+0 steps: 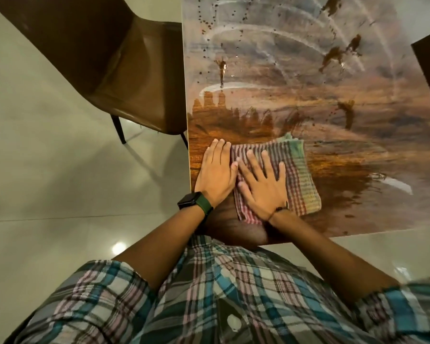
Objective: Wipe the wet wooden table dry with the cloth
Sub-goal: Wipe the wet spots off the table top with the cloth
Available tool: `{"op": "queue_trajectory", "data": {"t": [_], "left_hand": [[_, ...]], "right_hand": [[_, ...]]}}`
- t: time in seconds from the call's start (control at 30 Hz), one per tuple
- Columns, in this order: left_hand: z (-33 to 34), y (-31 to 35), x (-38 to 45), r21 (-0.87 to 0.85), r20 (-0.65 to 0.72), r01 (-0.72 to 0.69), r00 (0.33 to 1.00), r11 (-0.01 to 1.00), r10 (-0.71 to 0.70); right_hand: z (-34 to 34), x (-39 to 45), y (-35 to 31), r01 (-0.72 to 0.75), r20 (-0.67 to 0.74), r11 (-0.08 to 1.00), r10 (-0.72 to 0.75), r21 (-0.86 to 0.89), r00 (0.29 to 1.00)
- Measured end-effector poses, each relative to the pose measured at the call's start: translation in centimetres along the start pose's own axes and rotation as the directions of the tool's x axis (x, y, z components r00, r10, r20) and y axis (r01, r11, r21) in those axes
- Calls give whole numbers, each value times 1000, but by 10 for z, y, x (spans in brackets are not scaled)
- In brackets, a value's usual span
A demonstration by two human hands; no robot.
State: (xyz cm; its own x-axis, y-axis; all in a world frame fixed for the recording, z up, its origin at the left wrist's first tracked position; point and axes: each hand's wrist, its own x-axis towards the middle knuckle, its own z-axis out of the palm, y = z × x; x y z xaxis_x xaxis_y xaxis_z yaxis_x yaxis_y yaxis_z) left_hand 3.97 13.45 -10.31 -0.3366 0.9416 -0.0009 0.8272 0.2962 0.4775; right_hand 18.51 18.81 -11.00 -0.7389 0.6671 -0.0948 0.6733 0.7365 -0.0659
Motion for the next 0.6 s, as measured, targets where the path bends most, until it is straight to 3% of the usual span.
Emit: {"op": "queue_trajectory", "data": {"t": [0.1, 0.27, 0.43, 0.6], "left_hand": [[-2, -1, 1, -32, -8, 1, 1000, 999, -1], [1, -1, 1, 7, -6, 2, 1000, 1000, -2], [3, 0, 3, 17, -29, 15, 999, 1000, -14], [2, 4, -3, 2, -43, 34, 999, 999, -34]], "right_hand": [[7, -31, 6, 114, -28, 993, -115, -34, 993], [3, -3, 12, 149, 11, 989, -149, 10, 989], [-11, 74, 21, 61, 90, 998, -60, -16, 994], [-11, 80, 47, 34, 117, 999, -35, 12, 993]]}}
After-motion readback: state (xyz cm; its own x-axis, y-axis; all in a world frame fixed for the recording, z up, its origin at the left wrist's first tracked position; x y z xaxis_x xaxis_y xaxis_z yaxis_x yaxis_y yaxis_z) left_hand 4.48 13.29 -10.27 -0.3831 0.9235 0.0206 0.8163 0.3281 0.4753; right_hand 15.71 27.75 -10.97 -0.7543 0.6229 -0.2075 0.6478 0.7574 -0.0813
